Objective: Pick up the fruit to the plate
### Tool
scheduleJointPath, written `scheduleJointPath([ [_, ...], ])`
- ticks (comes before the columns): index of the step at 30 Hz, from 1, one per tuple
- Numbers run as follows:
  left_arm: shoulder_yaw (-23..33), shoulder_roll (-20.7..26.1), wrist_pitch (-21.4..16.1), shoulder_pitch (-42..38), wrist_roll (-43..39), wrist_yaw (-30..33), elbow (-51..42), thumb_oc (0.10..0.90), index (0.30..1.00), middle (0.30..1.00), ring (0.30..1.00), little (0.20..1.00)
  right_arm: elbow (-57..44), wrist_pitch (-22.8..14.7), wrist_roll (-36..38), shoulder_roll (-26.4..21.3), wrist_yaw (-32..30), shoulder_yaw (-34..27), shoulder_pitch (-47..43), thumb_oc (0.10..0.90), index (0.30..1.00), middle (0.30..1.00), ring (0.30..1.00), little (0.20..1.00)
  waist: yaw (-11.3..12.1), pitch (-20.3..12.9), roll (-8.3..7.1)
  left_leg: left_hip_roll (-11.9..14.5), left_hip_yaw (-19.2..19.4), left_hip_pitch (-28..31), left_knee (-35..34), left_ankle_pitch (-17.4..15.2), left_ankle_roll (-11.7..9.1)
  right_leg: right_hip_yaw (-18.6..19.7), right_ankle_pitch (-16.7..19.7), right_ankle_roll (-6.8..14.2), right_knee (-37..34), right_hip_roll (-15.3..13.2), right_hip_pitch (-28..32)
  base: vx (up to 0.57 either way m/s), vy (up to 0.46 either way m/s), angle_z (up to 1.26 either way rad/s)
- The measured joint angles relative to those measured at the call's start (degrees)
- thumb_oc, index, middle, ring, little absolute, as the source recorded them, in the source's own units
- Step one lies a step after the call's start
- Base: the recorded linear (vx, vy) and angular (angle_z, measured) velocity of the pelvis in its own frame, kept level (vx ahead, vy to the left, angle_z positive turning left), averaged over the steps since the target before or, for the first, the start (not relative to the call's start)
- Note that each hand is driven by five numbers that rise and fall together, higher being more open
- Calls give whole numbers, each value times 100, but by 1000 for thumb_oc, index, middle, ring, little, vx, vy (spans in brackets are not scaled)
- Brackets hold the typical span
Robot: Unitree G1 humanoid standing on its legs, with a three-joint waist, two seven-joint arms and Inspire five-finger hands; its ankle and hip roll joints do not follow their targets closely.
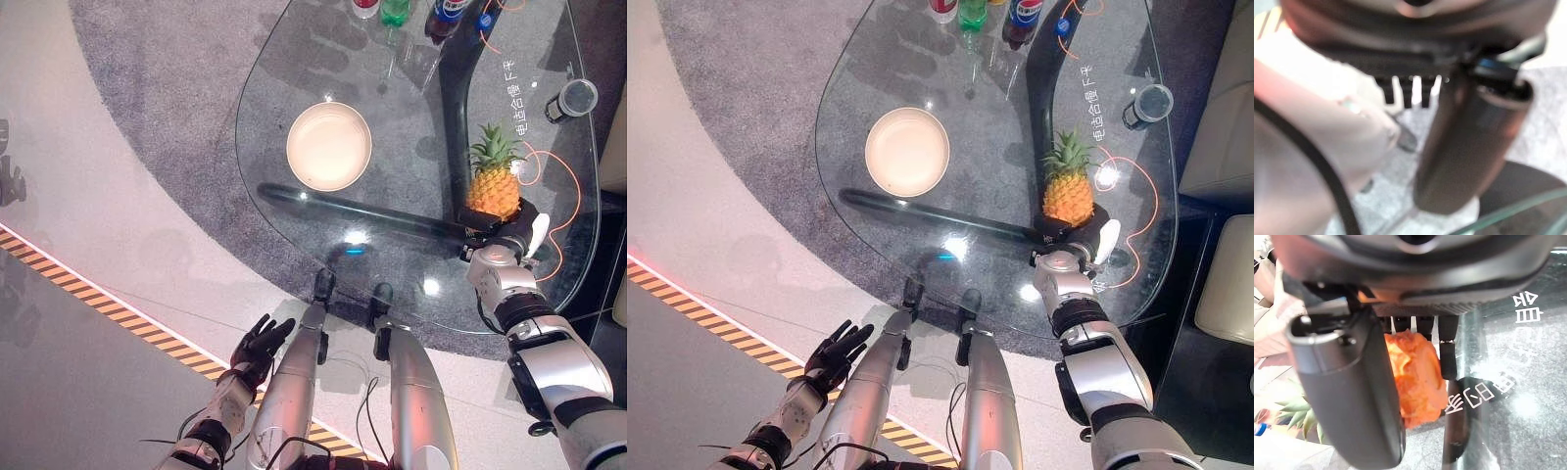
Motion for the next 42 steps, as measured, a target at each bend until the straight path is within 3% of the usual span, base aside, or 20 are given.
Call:
scheduleJointPath([
  [7,73,7,-242,17,-123,34,19,800,900,900,900,900,-208,-3,11,6,334,80,194,100,300,300,300,200,2,1,2,6,-1,165,-13,101,5,1,-12,-33,23,9,153,-9,-2,0],
  [12,498,15,-439,61,-236,302,-246,800,900,900,900,900,-1567,-36,8,95,489,278,974,100,300,300,300,200,-1,2,0,27,-3,361,-40,99,5,0,-27,-45,-43,34,350,-14,-7,1],
  [25,1053,19,-1177,325,-565,518,-650,800,900,900,900,900,-3187,-383,-73,292,1226,257,2202,100,300,300,300,200,-71,12,-50,74,-67,1149,-360,76,39,-10,-73,-51,-347,121,1127,-6,-43,-1],
  [28,1205,16,-1296,352,-559,531,-830,800,900,900,900,900,-3575,-392,-282,395,1515,256,2393,100,300,300,300,200,-107,16,-121,84,-83,1356,-417,77,38,-21,-93,-30,-384,137,1329,16,-42,2],
  [37,1136,22,-1407,589,-365,239,-2417,800,900,900,900,900,-4289,-417,-678,429,2582,305,2847,100,300,300,300,200,-15,12,-141,121,-157,1516,-413,65,-16,-151,-157,-73,-434,167,1564,9,-45,7],
  [42,592,486,-1368,793,-2,-295,-3596,800,900,900,900,900,-4490,-449,-798,326,3093,456,3009,100,300,300,300,200,2,13,-142,126,-171,1533,-410,73,-6,-175,-171,-76,-438,171,1591,-2,-4,1],
])
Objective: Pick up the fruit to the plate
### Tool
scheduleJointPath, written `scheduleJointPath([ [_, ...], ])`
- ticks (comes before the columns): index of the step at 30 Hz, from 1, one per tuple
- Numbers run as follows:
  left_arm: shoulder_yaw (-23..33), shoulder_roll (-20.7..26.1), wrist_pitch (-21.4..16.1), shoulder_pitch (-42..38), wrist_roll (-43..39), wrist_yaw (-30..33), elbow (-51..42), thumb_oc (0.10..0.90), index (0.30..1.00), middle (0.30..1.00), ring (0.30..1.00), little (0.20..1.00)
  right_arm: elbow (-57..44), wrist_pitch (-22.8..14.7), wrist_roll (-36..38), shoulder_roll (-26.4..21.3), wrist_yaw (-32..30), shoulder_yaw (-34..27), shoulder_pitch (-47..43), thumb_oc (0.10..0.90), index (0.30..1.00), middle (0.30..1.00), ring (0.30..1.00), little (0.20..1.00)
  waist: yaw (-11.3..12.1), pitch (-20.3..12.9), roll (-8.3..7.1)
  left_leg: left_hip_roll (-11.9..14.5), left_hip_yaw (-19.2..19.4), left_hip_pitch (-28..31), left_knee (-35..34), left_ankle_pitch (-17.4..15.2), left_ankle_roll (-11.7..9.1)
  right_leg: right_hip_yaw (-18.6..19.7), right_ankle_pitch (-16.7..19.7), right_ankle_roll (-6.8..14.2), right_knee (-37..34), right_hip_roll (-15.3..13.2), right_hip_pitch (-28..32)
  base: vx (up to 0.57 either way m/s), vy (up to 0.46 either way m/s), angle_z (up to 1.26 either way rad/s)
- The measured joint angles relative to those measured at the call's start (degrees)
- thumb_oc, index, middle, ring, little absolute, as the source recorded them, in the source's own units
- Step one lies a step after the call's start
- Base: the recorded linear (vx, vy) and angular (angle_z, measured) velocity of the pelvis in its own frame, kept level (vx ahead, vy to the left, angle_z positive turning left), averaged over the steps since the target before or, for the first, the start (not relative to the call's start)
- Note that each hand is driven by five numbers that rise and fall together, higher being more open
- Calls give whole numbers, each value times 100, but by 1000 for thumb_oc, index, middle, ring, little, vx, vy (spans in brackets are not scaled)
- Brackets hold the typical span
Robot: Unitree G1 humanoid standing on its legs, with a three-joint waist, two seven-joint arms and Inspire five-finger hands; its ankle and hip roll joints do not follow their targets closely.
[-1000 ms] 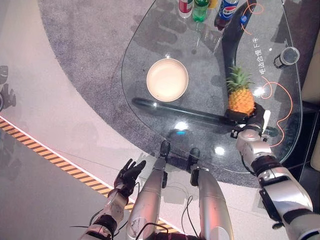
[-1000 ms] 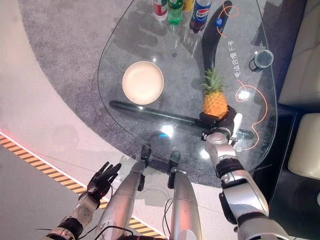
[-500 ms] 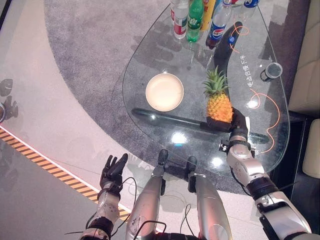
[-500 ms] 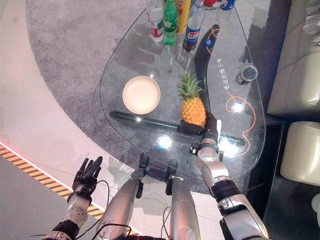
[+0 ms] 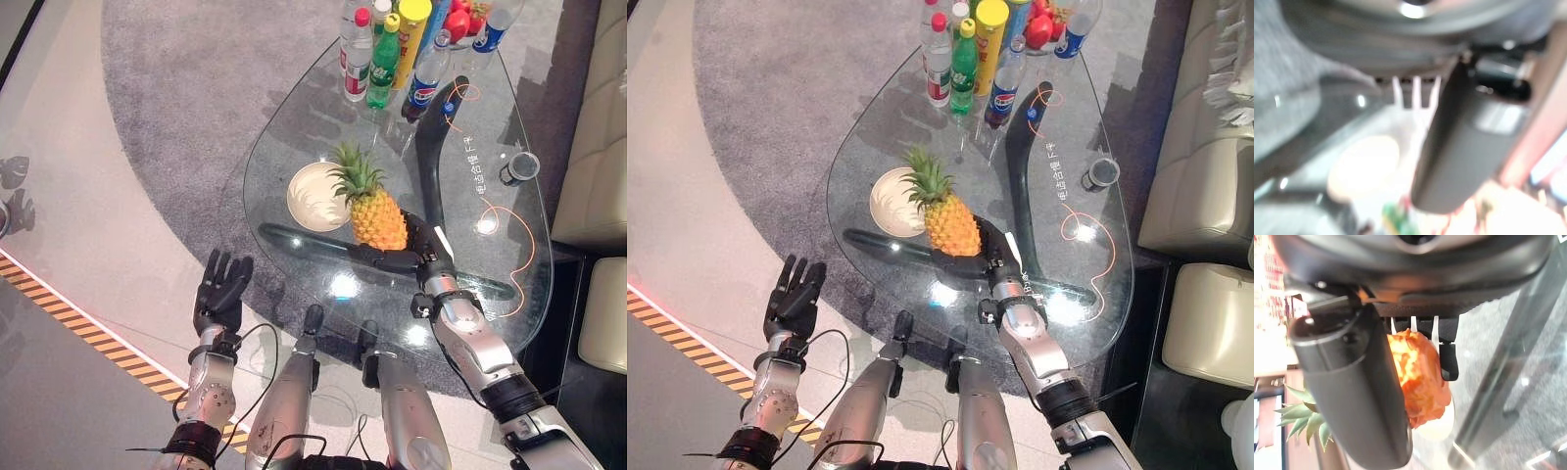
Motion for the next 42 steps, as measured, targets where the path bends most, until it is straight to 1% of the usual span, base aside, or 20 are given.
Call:
scheduleJointPath([
  [2,-171,183,39,-17,38,-186,-370,800,900,900,900,900,-49,0,-4,-124,168,106,6,100,300,300,300,200,5,0,1,-1,-1,1,1,-12,-16,-1,-1,0,2,-1,2,0,0,0],
  [4,-235,245,63,-87,31,-286,-580,800,900,900,900,900,-118,-1,-6,-188,286,161,7,100,300,300,300,200,-4,1,2,-3,0,0,1,-15,-20,-1,-1,0,3,-2,1,0,0,0],
  [6,-383,383,171,-149,35,-366,-788,800,900,900,900,900,-230,-4,-61,-305,467,265,0,100,300,300,300,200,-5,1,2,-1,0,1,0,-16,-21,-1,-2,-1,2,-1,1,0,0,0],
  [9,-560,485,301,-237,28,-465,-964,800,900,900,900,900,-379,-4,-104,-391,708,374,0,100,300,300,300,200,-10,2,4,0,0,2,0,-23,-30,0,-11,-4,4,-1,1,0,0,0],
  [11,-644,517,470,-242,19,-559,-1059,800,900,900,900,900,-442,-5,-107,-462,840,517,-27,100,300,300,300,200,-11,2,4,1,0,1,0,-33,-32,0,-21,-5,4,-1,1,0,0,0],
  [13,-786,625,519,-242,-1,-559,-1123,800,900,900,900,900,-469,-5,-103,-511,890,635,-31,100,300,300,300,200,-10,2,4,1,0,0,0,-42,-33,0,-33,-7,5,-1,1,0,0,0],
  [15,-813,700,550,-238,-49,-559,-1129,800,900,900,900,900,-471,-5,-99,-545,899,687,-33,100,300,300,300,200,-17,3,6,0,1,-4,0,-51,-31,0,-43,-6,5,-2,-1,0,0,0],
  [19,-819,843,550,-247,-213,-560,-1217,800,900,900,900,900,-562,-5,-96,-575,938,745,-36,100,300,300,300,200,-19,3,7,-3,3,-55,-2,-58,-27,4,-59,-2,44,-3,-56,0,0,0],
  [25,-836,889,551,-263,-241,-561,-1250,800,900,900,900,900,-591,-5,-37,-550,1004,962,-104,100,300,300,300,200,-22,3,7,-18,9,-54,-4,-50,-11,11,-119,-6,91,-25,-78,0,0,0],
  [32,-1018,995,549,-263,-675,-566,-1272,800,900,900,900,900,-591,-1,-39,-648,1008,1094,-162,100,300,300,300,200,-26,3,7,-28,11,-54,-7,-56,-6,18,-135,4,91,-35,-77,1,9,0],
  [34,-1022,1002,548,-259,-727,-570,-1287,800,900,900,900,900,-593,8,-41,-677,1071,1134,-196,100,300,300,300,200,-23,3,7,-28,11,-53,-10,-56,-6,17,-135,4,90,-37,-77,0,0,0],
  [35,-1027,999,544,-241,-884,-570,-1370,800,900,900,900,900,-619,14,-43,-699,1136,1153,-206,100,300,300,300,200,-21,3,7,-28,11,-53,-13,-56,-6,16,-135,4,91,-37,-77,0,0,0],
  [38,-1012,995,425,-213,-1070,-568,-1539,800,900,900,900,900,-719,15,-42,-697,1223,1190,-233,100,300,300,300,200,-19,3,7,-29,10,-50,-14,-56,-6,16,-136,5,95,-37,-76,0,0,0],
  [42,-1003,959,214,-184,-1125,-531,-1610,800,900,900,900,900,-788,15,-49,-707,1366,1195,-313,100,300,300,300,200,-9,3,7,-30,5,-49,-15,-55,-7,10,-139,10,101,-37,-75,0,0,0],
])
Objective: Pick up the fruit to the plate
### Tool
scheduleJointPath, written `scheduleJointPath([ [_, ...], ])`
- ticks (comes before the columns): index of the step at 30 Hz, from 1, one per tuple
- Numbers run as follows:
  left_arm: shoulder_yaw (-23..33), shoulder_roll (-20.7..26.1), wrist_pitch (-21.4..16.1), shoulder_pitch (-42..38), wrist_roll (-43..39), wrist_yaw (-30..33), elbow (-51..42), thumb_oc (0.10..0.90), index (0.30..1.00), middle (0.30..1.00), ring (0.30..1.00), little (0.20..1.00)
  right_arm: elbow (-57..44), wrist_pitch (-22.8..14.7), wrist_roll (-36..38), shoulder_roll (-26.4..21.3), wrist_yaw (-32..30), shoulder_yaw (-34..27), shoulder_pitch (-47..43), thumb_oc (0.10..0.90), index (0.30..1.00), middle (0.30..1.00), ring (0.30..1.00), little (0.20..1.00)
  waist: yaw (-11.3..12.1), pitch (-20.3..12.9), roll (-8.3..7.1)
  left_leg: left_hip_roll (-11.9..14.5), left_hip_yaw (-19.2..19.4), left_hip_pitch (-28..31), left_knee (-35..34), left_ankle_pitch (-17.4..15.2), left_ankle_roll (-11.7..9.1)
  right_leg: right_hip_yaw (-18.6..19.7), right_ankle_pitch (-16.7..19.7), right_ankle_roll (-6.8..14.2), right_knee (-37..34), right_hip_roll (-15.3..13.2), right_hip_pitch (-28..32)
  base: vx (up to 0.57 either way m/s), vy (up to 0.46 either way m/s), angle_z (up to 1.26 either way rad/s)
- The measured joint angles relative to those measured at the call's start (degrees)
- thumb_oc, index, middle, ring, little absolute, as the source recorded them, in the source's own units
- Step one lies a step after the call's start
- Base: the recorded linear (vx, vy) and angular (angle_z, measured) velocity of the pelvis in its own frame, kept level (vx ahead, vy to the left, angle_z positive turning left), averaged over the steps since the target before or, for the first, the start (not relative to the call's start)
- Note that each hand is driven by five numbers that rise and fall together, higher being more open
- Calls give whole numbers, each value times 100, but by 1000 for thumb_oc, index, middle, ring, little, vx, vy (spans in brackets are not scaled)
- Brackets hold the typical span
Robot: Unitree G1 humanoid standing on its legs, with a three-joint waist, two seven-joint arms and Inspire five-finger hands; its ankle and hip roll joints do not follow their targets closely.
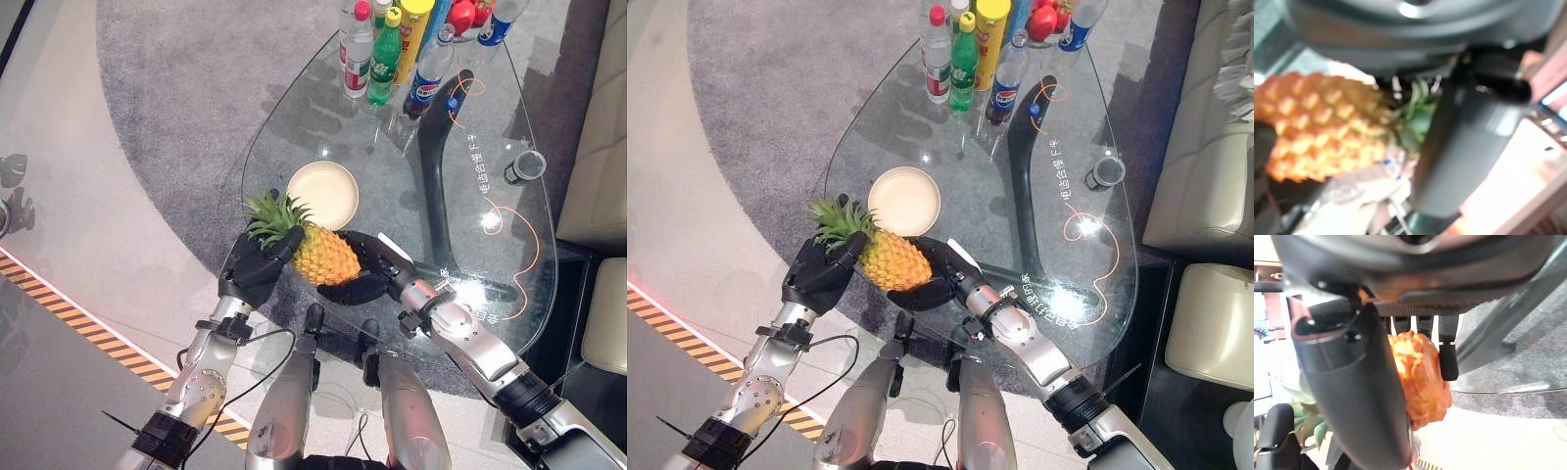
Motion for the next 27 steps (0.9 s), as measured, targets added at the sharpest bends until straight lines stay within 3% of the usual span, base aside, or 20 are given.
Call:
scheduleJointPath([
  [16,83,-322,-26,137,-219,258,-110,800,900,900,900,900,-4,64,-48,-51,388,24,-62,100,300,300,300,200,29,0,0,-6,-10,0,-14,0,1,-3,-6,6,-6,-5,1,0,0,0],
  [17,84,-322,-5,137,-219,262,-110,394,552,552,552,494,-4,64,-48,-59,388,27,-62,100,300,300,300,200,29,0,0,-6,-10,0,-16,0,1,-3,-8,8,-7,-5,1,0,0,0],
  [18,85,-322,13,137,-219,264,-110,344,509,509,509,444,-4,65,-49,-61,388,28,-62,100,300,300,300,200,28,0,0,-7,-10,0,-18,0,1,-3,-8,8,-11,-6,1,0,0,0],
  [19,96,-322,28,137,-219,267,-110,100,300,300,300,200,-4,67,-49,-63,388,28,-62,100,300,300,300,200,27,0,0,-7,-10,1,-22,0,1,-3,-8,8,-12,-6,1,0,0,0],
  [27,108,-293,51,144,-202,346,-109,100,300,300,300,200,-33,67,-51,-67,440,114,-62,100,300,300,300,200,24,0,0,-8,-13,10,-41,1,2,-2,-6,4,-14,-8,1,1,4,0],
])
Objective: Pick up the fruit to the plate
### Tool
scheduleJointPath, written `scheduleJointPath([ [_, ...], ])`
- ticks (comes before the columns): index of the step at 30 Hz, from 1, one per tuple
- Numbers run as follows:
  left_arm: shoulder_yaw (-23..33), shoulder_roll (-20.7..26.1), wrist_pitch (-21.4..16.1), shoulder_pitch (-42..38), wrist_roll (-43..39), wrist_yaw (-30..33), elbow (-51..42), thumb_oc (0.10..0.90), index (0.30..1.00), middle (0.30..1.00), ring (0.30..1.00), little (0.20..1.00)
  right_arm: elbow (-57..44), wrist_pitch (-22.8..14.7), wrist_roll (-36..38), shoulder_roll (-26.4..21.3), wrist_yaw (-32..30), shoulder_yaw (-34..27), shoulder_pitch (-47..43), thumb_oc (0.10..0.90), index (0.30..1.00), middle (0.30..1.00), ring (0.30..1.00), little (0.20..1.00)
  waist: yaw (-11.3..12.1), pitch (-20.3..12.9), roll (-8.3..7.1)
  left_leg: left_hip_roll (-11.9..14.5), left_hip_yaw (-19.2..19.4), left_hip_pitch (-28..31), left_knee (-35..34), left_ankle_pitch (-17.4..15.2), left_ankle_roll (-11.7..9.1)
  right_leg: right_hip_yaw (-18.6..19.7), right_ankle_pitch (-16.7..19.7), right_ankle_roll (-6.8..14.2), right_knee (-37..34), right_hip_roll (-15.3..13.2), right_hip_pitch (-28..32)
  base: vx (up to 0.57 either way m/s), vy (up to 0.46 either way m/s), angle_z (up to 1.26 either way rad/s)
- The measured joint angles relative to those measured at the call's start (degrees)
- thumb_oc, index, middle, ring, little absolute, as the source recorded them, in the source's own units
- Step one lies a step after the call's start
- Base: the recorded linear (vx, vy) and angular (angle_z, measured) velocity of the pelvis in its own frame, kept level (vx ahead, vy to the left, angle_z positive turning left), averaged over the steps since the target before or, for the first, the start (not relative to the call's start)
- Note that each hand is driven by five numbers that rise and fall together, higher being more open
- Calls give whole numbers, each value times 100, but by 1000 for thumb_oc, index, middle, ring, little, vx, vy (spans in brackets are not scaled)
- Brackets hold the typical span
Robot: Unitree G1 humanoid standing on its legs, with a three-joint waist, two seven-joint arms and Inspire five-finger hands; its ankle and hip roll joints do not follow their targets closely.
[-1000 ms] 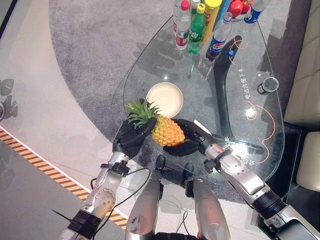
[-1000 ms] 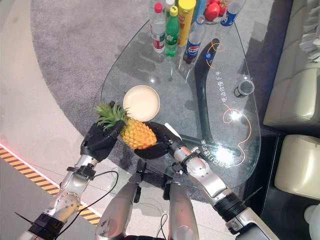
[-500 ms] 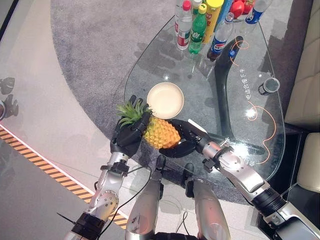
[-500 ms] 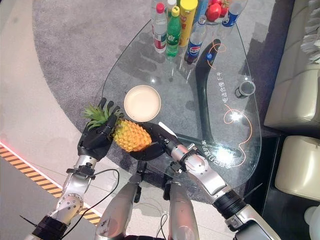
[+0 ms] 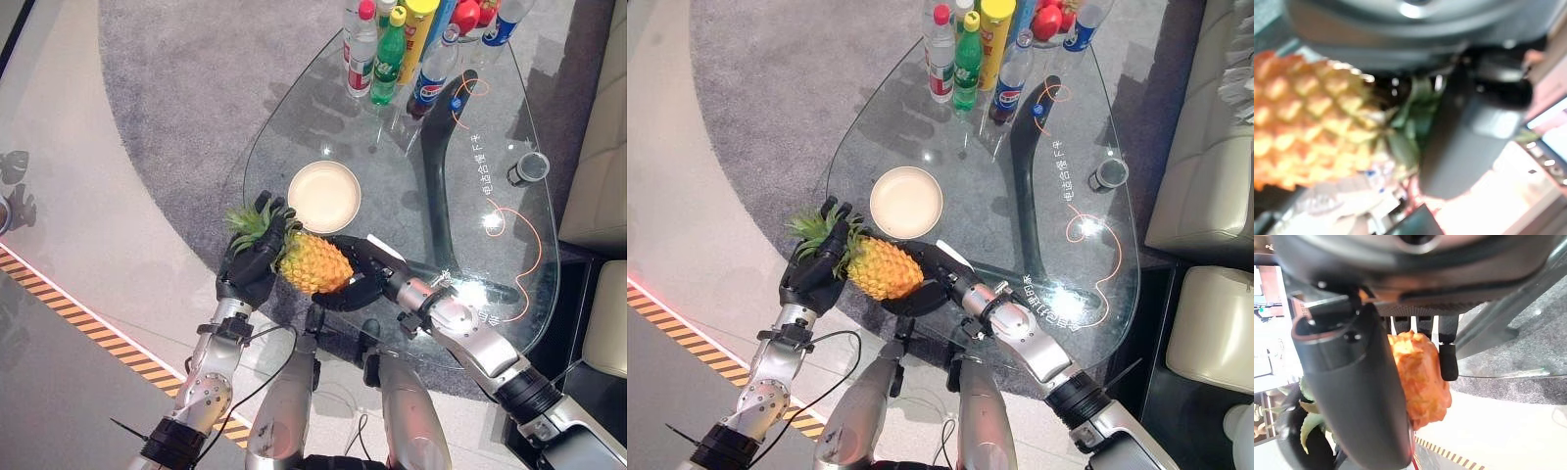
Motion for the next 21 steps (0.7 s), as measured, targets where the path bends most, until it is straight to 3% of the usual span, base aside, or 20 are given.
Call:
scheduleJointPath([
  [21,101,-35,-47,52,7,16,11,100,300,300,300,200,-55,1,-183,6,22,122,-1,100,300,300,300,200,9,0,1,-2,-16,86,-43,4,0,1,0,1,-6,-1,67,0,0,0],
])
